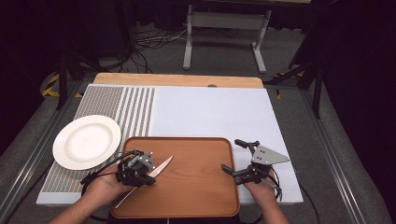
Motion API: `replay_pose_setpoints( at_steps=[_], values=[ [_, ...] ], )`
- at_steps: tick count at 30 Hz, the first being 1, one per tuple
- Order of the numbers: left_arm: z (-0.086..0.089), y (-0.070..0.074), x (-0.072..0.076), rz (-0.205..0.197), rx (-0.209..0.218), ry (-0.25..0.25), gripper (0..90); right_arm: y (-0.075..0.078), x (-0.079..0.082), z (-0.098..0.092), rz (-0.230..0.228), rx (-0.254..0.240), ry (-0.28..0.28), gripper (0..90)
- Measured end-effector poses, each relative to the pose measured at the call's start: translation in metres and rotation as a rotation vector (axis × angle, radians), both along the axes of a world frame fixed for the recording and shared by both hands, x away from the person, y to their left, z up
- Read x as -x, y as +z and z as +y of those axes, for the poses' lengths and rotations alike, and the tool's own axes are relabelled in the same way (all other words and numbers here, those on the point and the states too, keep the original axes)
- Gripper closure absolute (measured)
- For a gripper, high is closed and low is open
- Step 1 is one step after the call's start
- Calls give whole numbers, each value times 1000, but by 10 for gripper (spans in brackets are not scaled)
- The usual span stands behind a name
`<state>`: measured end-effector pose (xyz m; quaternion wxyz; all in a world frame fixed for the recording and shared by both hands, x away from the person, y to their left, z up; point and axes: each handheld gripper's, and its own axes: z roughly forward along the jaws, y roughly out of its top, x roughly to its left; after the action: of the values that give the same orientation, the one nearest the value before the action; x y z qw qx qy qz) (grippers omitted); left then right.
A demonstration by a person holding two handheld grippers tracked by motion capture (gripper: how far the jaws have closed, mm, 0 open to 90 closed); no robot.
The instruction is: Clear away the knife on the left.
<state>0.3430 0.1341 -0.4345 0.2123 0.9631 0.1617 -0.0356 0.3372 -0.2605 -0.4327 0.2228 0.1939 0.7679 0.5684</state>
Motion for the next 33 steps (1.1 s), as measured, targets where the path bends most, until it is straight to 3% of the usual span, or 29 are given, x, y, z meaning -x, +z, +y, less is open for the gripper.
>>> replay_pose_setpoints(
  at_steps=[4, 11, 33],
  values=[
    [0, -2, -1, 8, -23, 9, 900, 0, 0, 0, 0, -2, -1, 24],
    [1, -2, -3, 13, -23, 15, 900, 0, 0, 0, 0, -2, -2, 24],
    [13, -1, -5, -19, -44, 74, 900, 0, 0, 0, -1, -1, -3, 24]
  ],
)
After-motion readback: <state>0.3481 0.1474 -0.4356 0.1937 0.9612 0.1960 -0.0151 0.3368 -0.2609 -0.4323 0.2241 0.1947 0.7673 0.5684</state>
